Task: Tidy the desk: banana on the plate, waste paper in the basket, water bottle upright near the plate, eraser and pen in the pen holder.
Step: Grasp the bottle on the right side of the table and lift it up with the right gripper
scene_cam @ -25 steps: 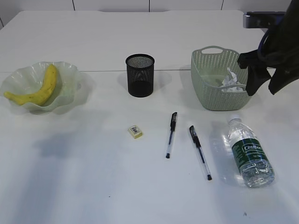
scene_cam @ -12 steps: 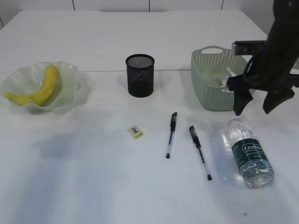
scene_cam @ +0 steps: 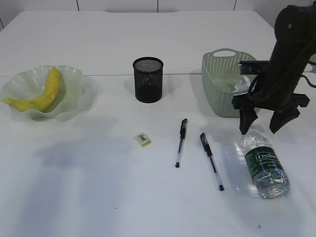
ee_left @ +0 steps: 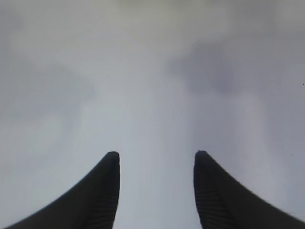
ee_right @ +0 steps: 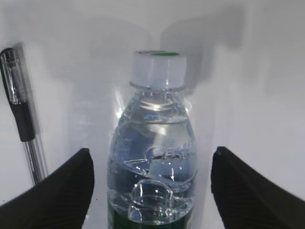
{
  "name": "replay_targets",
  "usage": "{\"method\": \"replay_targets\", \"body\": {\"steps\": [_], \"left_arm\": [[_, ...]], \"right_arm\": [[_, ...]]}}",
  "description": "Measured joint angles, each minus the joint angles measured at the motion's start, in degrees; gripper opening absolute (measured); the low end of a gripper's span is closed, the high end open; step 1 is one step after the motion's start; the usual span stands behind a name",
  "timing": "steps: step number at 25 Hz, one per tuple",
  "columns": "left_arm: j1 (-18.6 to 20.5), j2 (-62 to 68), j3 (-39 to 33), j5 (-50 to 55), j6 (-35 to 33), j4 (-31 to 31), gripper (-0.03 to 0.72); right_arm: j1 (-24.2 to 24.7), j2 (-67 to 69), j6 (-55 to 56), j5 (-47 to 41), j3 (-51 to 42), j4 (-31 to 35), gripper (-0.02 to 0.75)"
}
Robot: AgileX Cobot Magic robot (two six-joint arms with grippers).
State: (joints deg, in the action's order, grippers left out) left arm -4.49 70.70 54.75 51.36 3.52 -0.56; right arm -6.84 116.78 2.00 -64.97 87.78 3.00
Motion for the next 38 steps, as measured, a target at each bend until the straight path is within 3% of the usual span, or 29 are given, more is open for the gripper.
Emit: {"method": "replay_targets", "body": {"steps": [38], "left_arm": [[0.1,0.0,0.0,-0.9,0.0,-0.8,0.351]], "right_arm": [[0.0,4.7,0.2,1.7,0.0,1.5,0.604]]}}
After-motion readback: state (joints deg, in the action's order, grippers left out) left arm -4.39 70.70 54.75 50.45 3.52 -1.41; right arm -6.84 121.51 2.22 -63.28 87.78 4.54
